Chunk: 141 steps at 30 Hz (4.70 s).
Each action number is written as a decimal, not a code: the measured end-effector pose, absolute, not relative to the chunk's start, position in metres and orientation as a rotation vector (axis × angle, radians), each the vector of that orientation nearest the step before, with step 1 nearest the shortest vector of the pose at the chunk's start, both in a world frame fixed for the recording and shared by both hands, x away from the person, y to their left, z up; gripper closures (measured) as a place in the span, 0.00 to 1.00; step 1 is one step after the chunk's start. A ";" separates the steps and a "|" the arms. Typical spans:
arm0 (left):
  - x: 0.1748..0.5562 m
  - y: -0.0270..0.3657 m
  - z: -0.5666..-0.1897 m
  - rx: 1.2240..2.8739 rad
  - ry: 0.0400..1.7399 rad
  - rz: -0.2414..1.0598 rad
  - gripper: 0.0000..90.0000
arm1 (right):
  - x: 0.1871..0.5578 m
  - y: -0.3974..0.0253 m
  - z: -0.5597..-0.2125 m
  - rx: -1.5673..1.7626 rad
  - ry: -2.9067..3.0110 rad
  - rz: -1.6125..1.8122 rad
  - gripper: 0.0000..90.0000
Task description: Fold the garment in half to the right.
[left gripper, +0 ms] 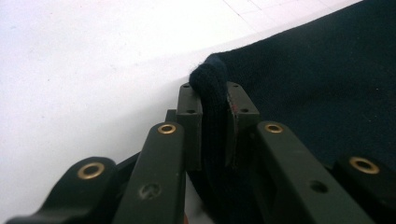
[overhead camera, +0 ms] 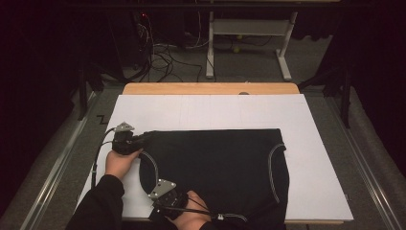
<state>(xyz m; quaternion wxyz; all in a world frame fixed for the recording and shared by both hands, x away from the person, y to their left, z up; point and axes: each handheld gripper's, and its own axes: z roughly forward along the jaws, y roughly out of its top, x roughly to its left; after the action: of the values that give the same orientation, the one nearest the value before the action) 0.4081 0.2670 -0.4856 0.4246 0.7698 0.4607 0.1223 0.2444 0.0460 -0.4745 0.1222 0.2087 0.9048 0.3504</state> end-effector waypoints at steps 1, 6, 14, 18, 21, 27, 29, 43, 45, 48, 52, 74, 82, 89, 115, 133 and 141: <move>0.408 0.267 -0.486 1.924 1.153 0.305 0.83 | 0.244 0.045 -0.474 0.609 2.639 1.028 0.83; 0.408 0.267 -0.485 1.929 1.153 0.310 0.83 | 0.242 0.042 -0.470 0.605 2.613 1.061 0.83; 0.411 0.268 -0.484 1.923 1.172 0.284 0.82 | 0.236 0.030 -0.458 0.583 2.530 1.129 0.84; 0.411 0.269 -0.482 1.880 1.244 0.231 0.83 | 0.237 0.025 -0.450 0.573 2.501 1.177 0.84; 0.408 0.263 -0.477 1.854 1.275 0.254 0.84 | 0.237 0.020 -0.445 0.578 2.484 1.205 0.84; 0.406 0.257 -0.459 1.738 1.339 0.280 0.83 | 0.239 0.012 -0.436 0.581 2.467 1.252 0.84; 0.406 0.252 -0.451 1.739 1.336 0.310 0.83 | 0.239 0.010 -0.433 0.577 2.457 1.266 0.84; 0.413 0.253 -0.439 1.690 1.337 0.274 0.84 | 0.235 0.010 -0.422 0.543 2.425 1.260 0.84; 0.414 0.256 -0.440 1.690 1.323 0.275 0.85 | 0.237 0.013 -0.423 0.538 2.441 1.253 0.84; 0.414 0.258 -0.439 1.666 1.315 0.287 0.85 | 0.238 0.018 -0.424 0.535 2.445 1.247 0.84; 0.413 0.257 -0.439 1.682 1.305 0.318 0.85 | 0.238 0.025 -0.426 0.541 2.446 1.242 0.84; 0.409 0.288 -0.445 1.676 1.335 0.395 0.86 | 0.243 0.053 -0.428 0.512 2.466 1.274 0.84; 0.408 0.298 -0.451 1.672 1.339 0.408 0.86 | 0.246 0.064 -0.431 0.510 2.477 1.302 0.84; 0.409 0.309 -0.451 1.656 1.359 0.419 0.86 | 0.249 0.076 -0.430 0.490 2.491 1.311 0.84; 0.393 0.336 -0.426 1.645 1.408 0.467 0.86 | 0.246 0.100 -0.417 0.494 2.476 1.425 0.84; 0.404 0.255 -0.404 1.730 1.339 0.480 0.85 | 0.242 0.020 -0.414 0.601 2.339 1.541 0.84; 0.410 0.206 -0.398 1.767 1.304 0.483 0.85 | 0.238 -0.022 -0.421 0.662 2.290 1.540 0.84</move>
<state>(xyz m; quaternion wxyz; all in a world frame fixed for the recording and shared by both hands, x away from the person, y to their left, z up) 0.4103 0.2065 -0.3982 0.4316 0.7089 0.5232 0.1938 0.2385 -0.0223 -0.4214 0.1512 0.2306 0.7977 0.5363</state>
